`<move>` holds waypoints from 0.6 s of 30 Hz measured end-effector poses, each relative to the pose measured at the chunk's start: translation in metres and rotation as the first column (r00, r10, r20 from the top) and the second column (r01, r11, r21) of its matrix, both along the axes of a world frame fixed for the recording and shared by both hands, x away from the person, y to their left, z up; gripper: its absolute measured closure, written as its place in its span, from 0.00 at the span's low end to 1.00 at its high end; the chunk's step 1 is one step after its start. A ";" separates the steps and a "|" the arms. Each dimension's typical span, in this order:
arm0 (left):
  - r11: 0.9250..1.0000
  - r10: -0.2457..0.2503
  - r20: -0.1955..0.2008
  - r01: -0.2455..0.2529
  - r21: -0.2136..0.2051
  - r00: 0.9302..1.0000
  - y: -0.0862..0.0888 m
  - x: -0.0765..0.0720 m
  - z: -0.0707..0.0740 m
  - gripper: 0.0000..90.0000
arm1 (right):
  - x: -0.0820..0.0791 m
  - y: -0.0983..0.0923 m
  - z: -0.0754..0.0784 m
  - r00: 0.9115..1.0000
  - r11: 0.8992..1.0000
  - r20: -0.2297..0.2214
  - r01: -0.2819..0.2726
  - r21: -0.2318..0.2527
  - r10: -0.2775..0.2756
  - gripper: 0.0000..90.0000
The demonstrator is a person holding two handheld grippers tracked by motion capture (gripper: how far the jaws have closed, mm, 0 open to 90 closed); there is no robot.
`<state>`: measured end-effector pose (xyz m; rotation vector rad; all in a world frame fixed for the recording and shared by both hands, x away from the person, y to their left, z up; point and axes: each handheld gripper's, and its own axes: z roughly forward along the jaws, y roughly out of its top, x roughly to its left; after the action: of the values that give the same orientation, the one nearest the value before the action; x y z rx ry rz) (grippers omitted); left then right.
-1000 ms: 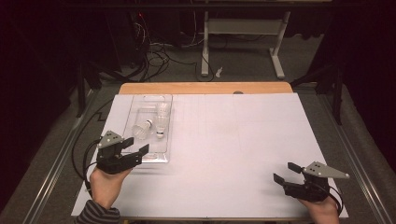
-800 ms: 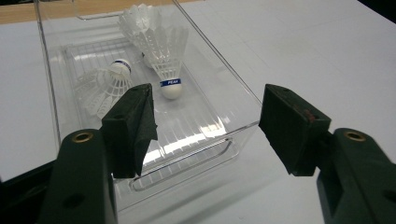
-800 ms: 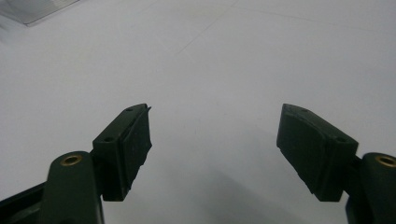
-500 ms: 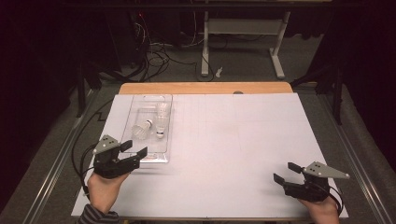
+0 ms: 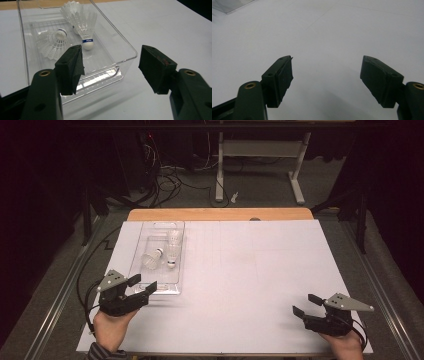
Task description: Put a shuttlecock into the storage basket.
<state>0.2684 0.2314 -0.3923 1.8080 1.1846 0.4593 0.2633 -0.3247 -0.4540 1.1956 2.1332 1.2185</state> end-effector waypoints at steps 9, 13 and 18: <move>1.000 -0.003 -0.003 0.003 -0.005 1.000 -0.001 -0.001 -0.006 0.41 | 0.000 0.000 0.000 1.000 1.000 0.000 0.000 0.000 0.000 0.30; 1.000 -0.003 -0.009 0.003 -0.005 1.000 -0.001 -0.002 -0.009 0.41 | 0.000 0.000 0.000 1.000 1.000 0.000 0.000 -0.001 0.000 0.30; 1.000 0.002 -0.005 -0.003 -0.012 1.000 0.000 -0.003 -0.013 0.41 | 0.000 0.000 0.000 1.000 1.000 0.000 0.000 0.000 0.000 0.30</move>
<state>0.2654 0.2316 -0.4054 1.7982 1.1906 0.4485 0.2633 -0.3247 -0.4540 1.1958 2.1329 1.2179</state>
